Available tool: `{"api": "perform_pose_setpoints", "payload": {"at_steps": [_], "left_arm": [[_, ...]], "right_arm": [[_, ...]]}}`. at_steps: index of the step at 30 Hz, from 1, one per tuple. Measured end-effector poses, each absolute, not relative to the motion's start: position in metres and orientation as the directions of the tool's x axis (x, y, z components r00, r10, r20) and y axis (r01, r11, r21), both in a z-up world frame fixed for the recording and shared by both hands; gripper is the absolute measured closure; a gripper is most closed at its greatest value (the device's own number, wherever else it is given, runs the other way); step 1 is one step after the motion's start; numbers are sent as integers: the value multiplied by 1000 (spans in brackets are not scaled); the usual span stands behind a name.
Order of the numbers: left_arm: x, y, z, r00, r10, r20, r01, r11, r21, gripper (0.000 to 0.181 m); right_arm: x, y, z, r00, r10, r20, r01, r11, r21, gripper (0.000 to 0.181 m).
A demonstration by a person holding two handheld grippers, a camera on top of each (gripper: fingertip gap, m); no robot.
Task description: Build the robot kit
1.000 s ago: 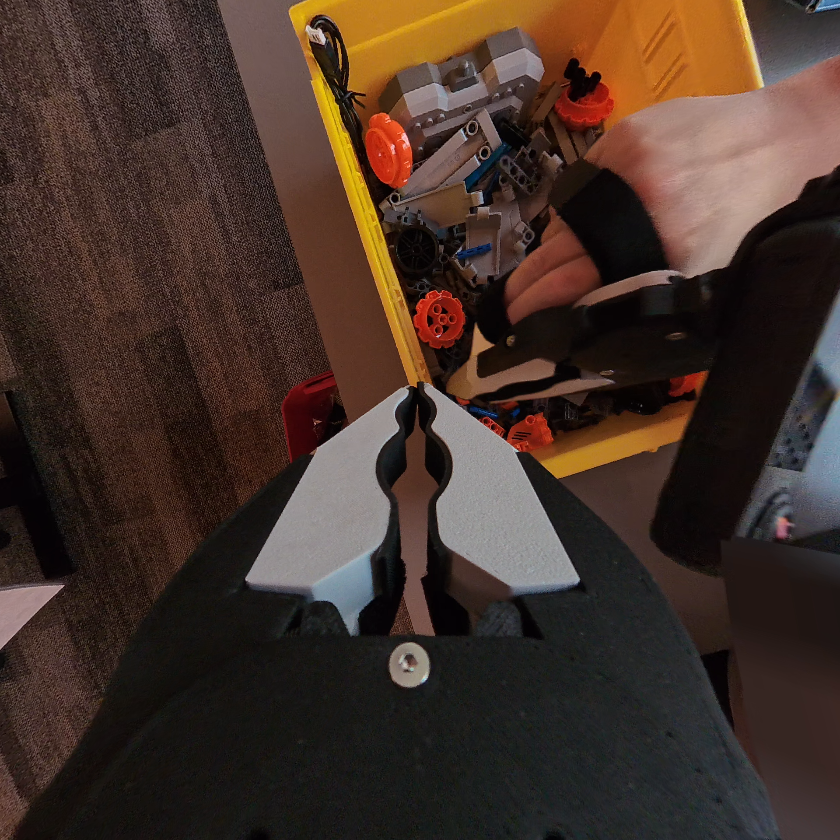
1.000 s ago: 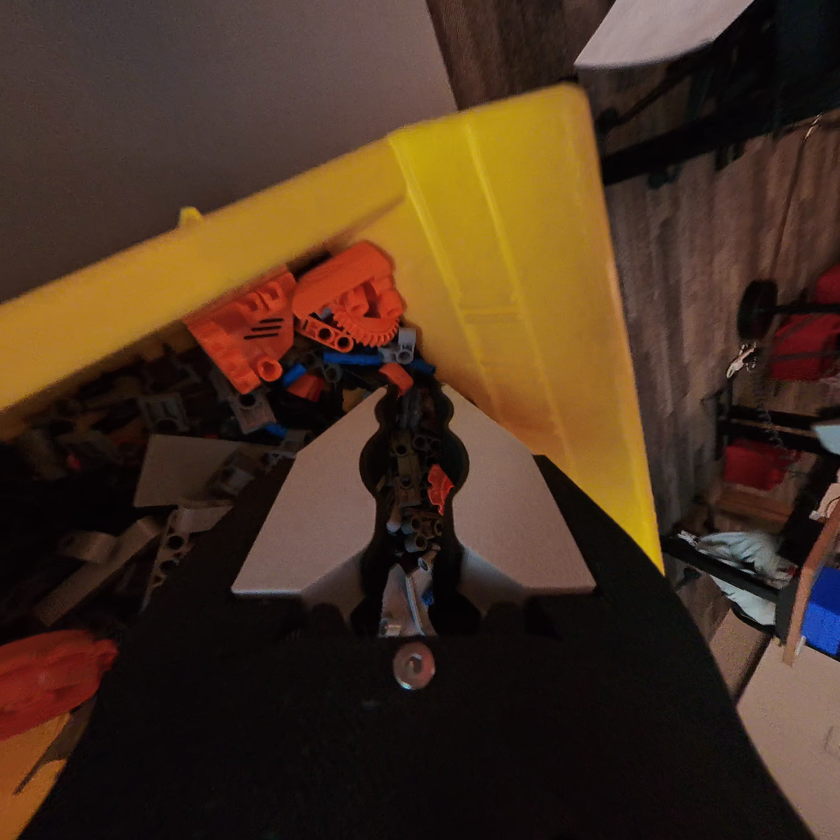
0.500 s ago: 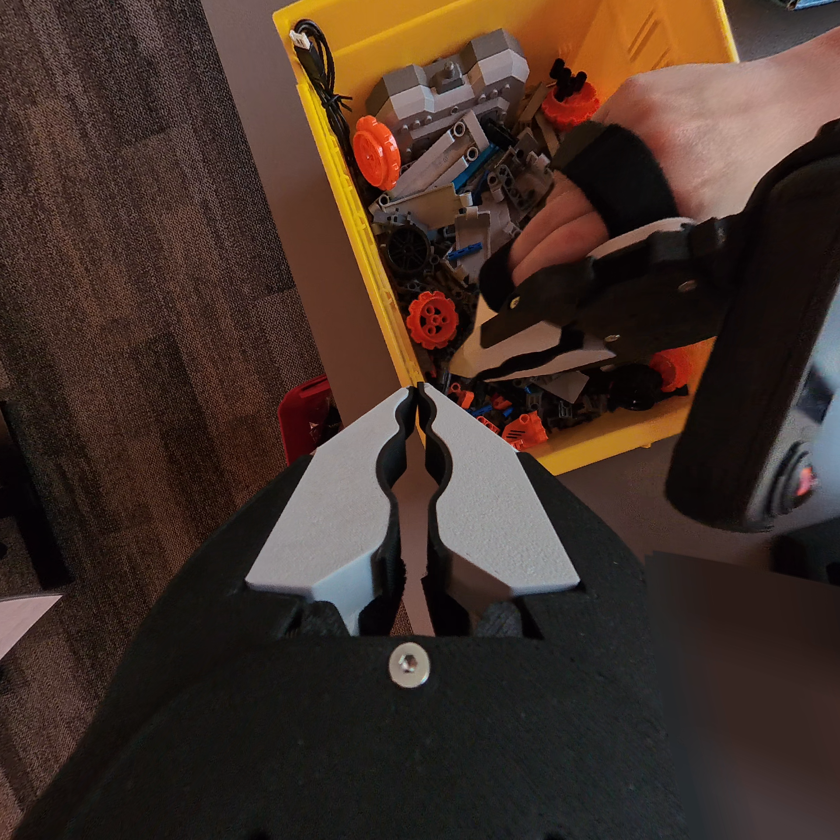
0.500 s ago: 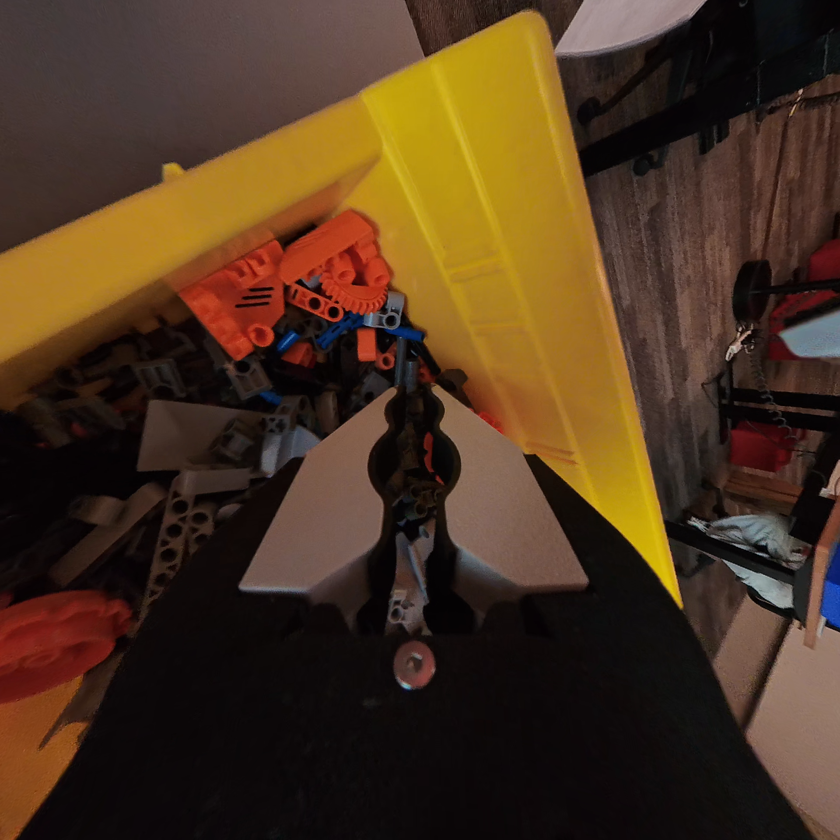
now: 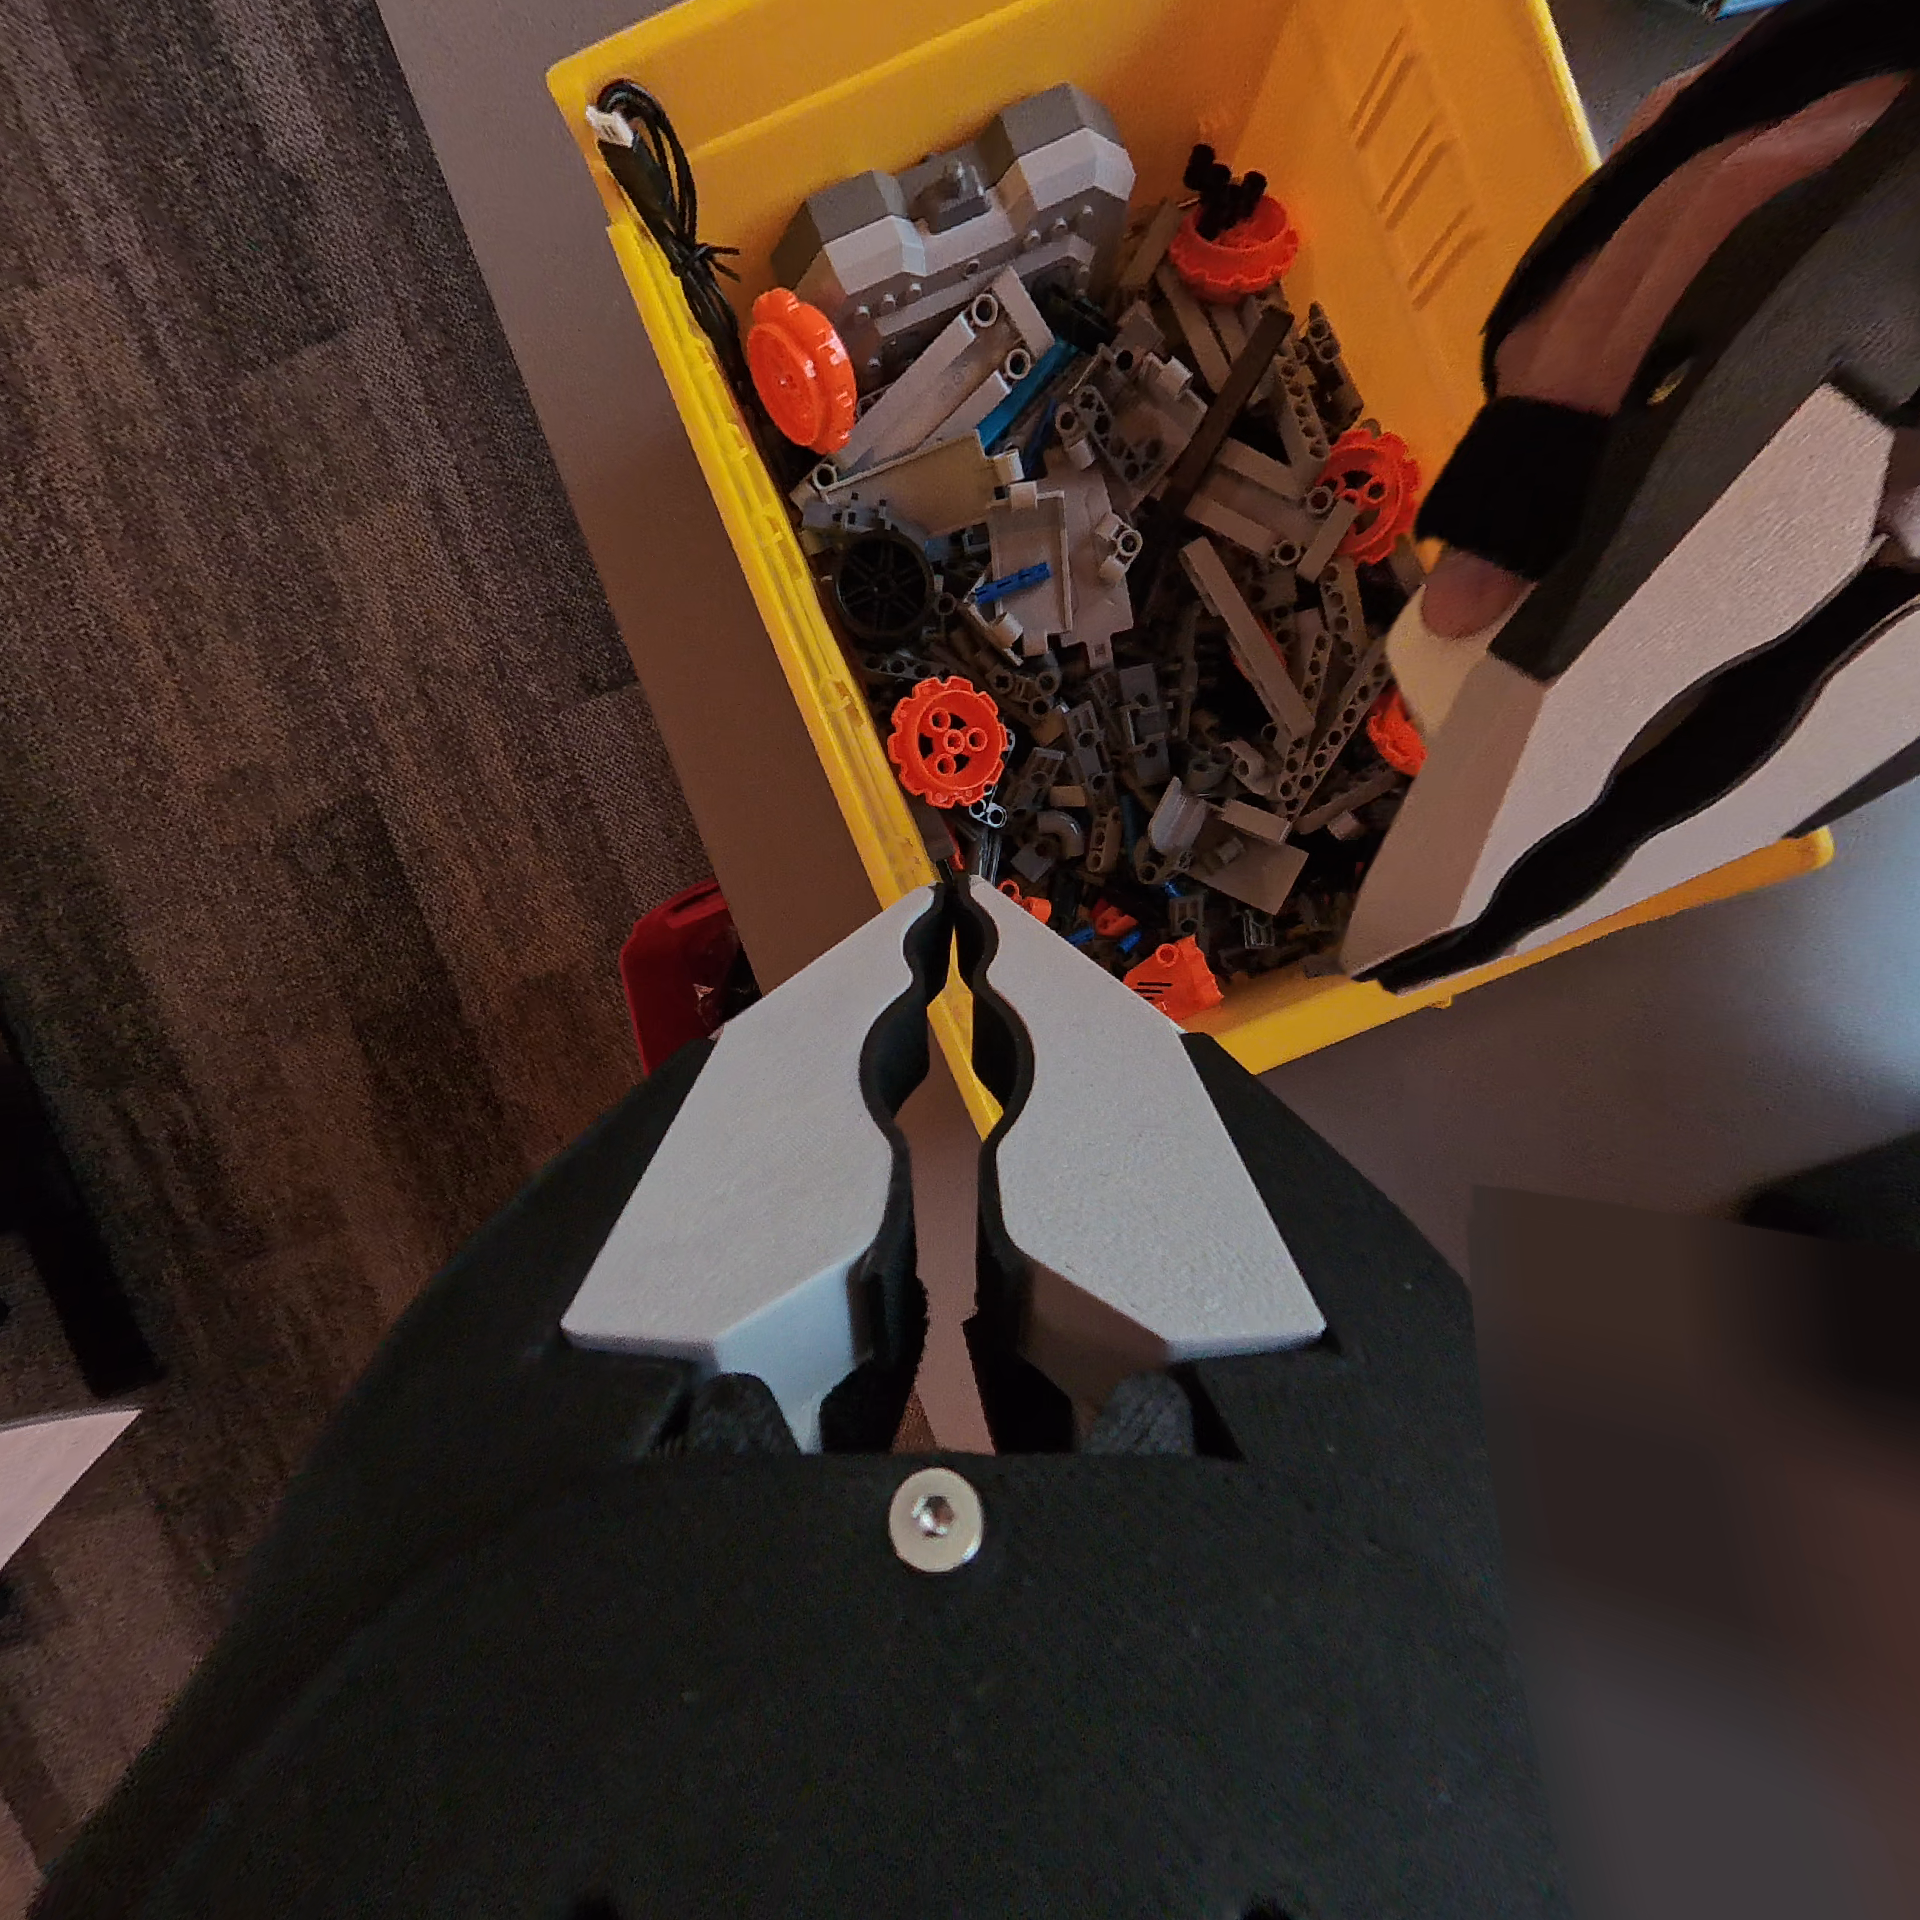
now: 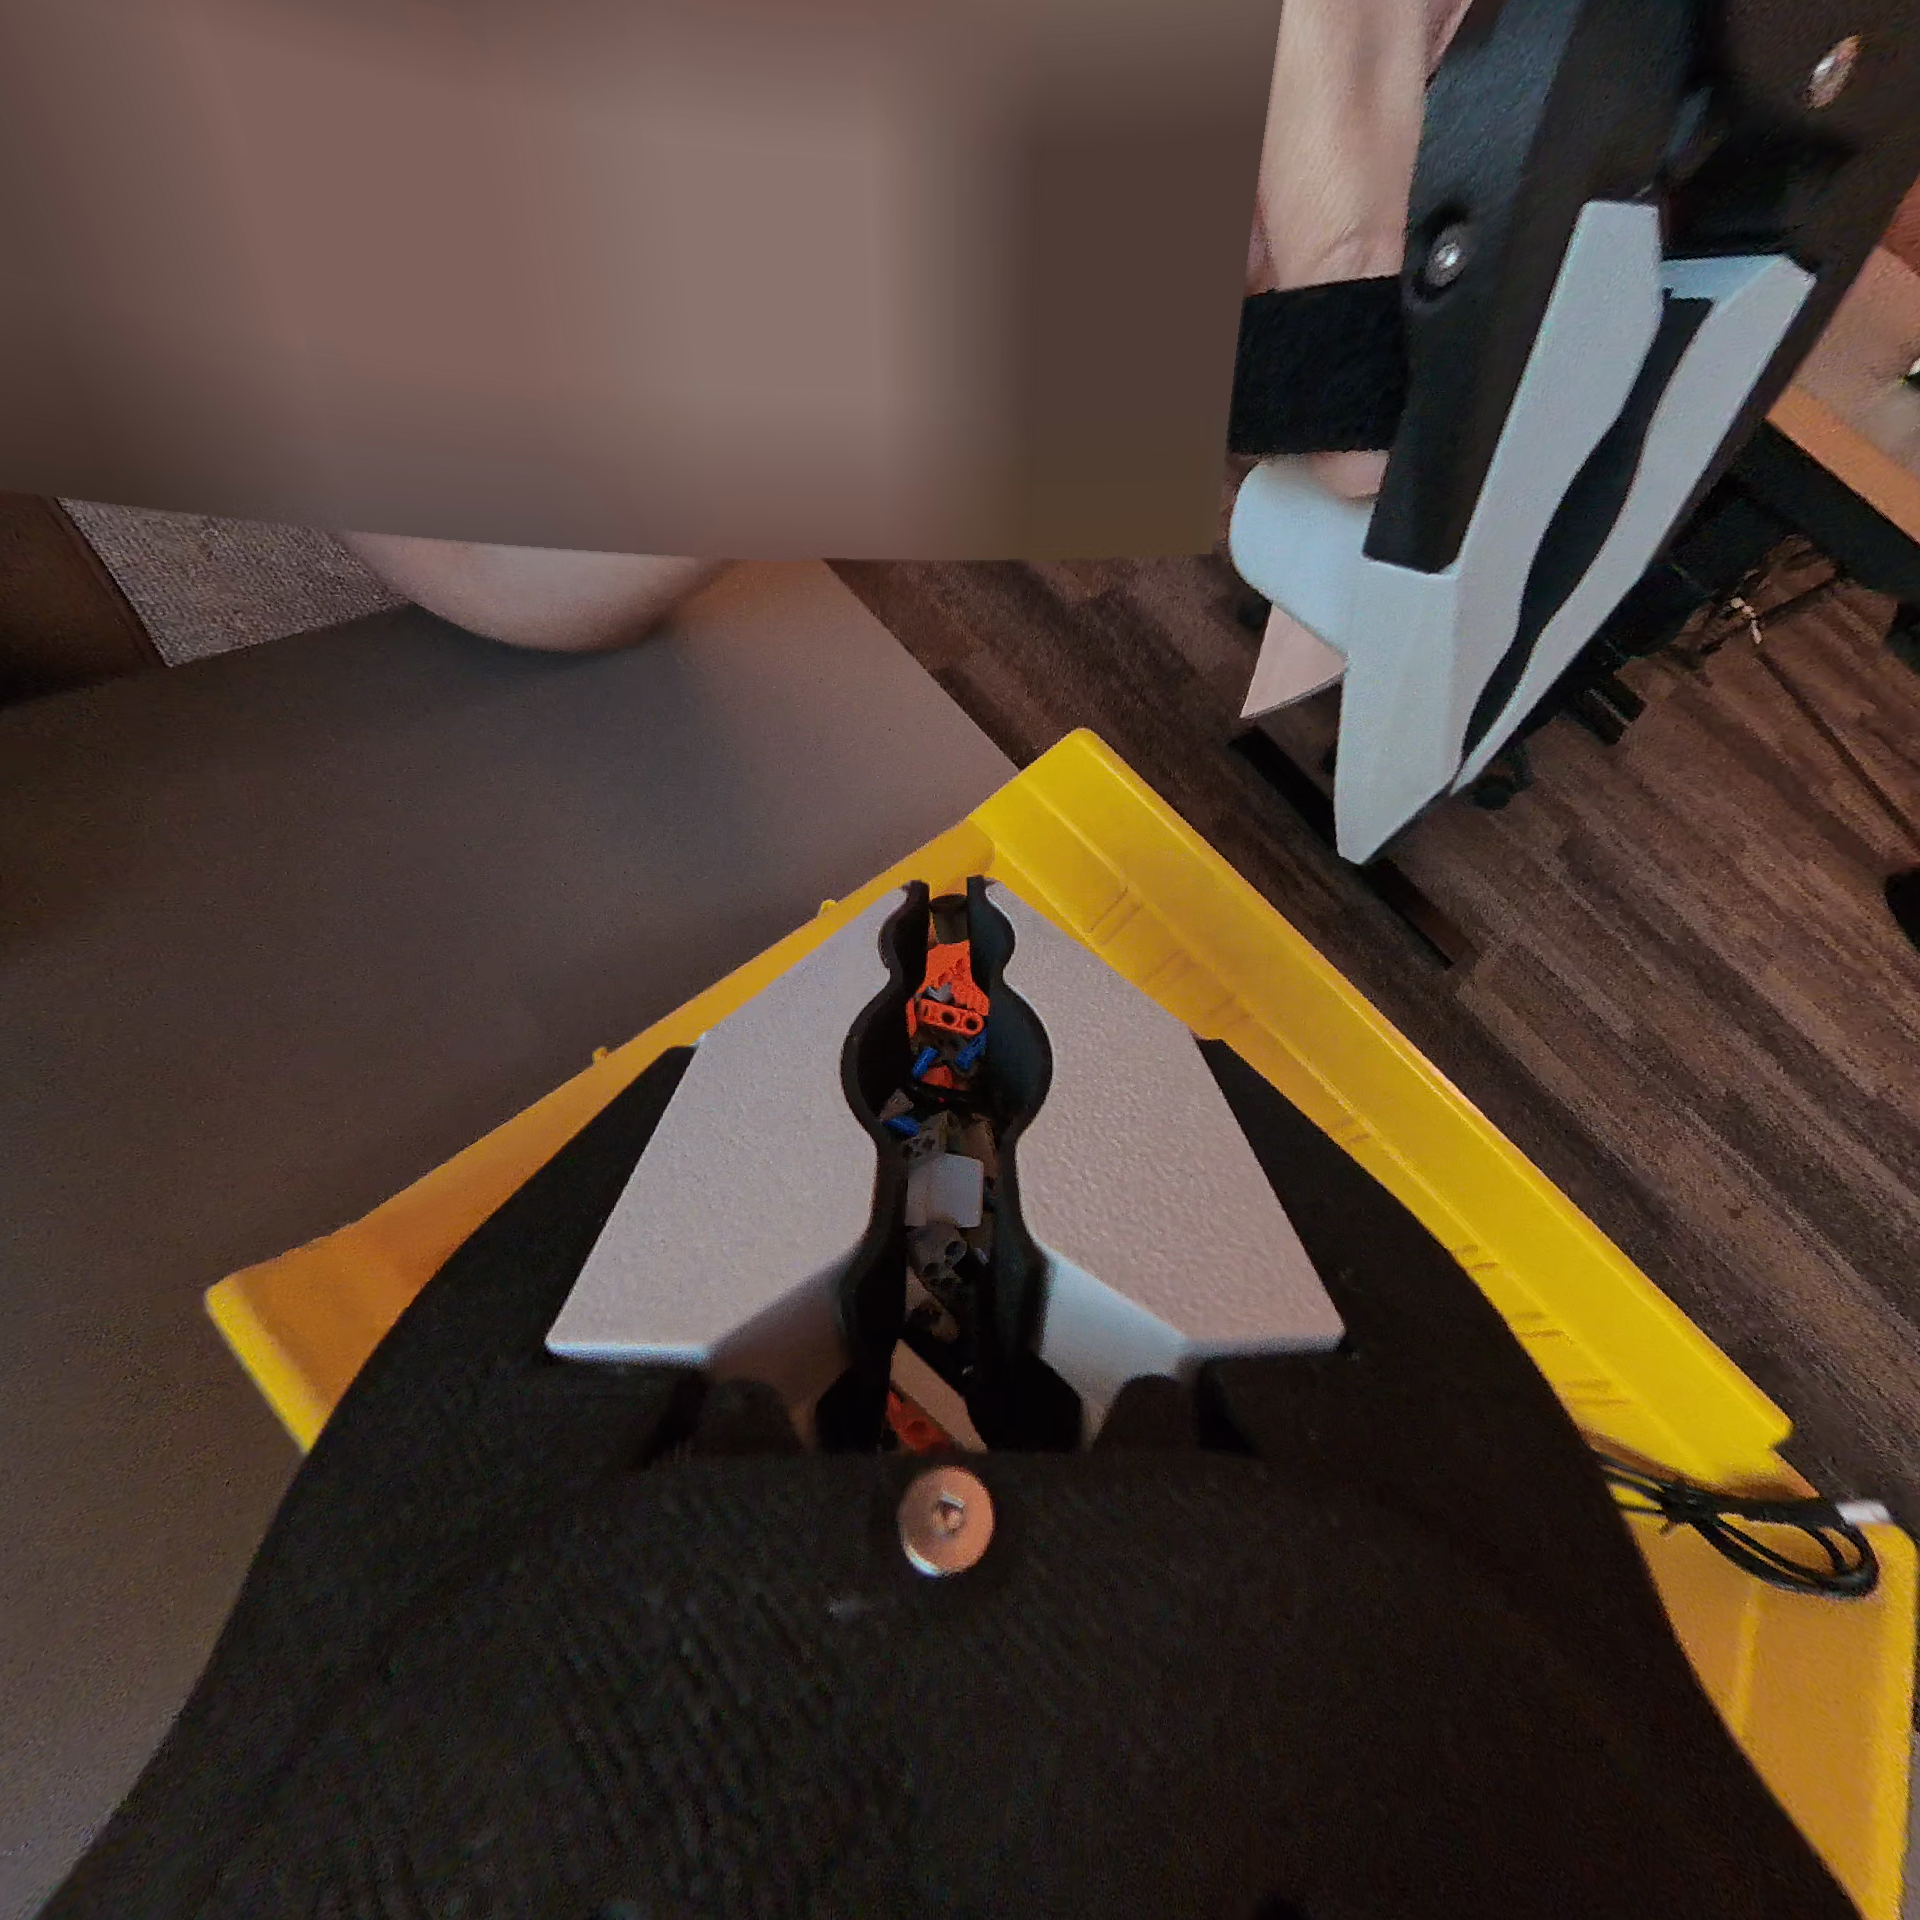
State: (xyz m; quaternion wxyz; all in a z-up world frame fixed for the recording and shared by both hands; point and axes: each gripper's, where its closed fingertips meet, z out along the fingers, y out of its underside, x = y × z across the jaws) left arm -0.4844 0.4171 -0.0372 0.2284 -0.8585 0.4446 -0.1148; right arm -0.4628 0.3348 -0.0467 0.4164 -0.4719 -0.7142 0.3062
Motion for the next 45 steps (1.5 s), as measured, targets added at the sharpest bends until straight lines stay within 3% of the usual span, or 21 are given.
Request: {"api": "perform_pose_setpoints", "payload": {"at_steps": [7,12,16,19,21,26,29,32,41,45], "left_arm": [[-477,410,-33,535,-845,11,-722,-463,-514,181],[-438,382,-7,362,-930,61,-703,-316,-637,181],[-398,342,6,151,-986,72,-705,-158,-692,181],[-379,319,1,69,-997,43,-739,-79,-669,181],[-367,302,-1,-1,-1000,30,-750,-20,-662,181],[-333,245,-2,-238,-965,107,-717,100,-690,181],[-310,207,-11,-364,-920,142,-696,168,-698,181],[-288,181,-26,-393,-907,155,-703,187,-686,181],[-243,125,-55,-340,-919,199,-618,58,-784,181],[-222,96,-56,-303,-877,374,-524,-174,-834,181]], "right_arm": [[-418,310,-18,-8,946,324,455,292,-841,175],[-332,248,-17,293,914,282,465,122,-877,175],[-268,212,-58,575,809,120,354,-114,-928,175],[-232,206,-70,768,636,75,217,-148,-965,176],[-230,195,-70,767,642,-24,136,-200,-970,175],[-238,157,-74,674,734,-86,133,-235,-963,175],[-248,127,-105,587,804,-99,232,-284,-930,175],[-231,119,-130,636,772,-13,354,-306,-884,175],[-211,85,-170,558,826,-78,479,-397,-783,174],[-202,78,-170,538,835,-113,477,-412,-776,175]]}}
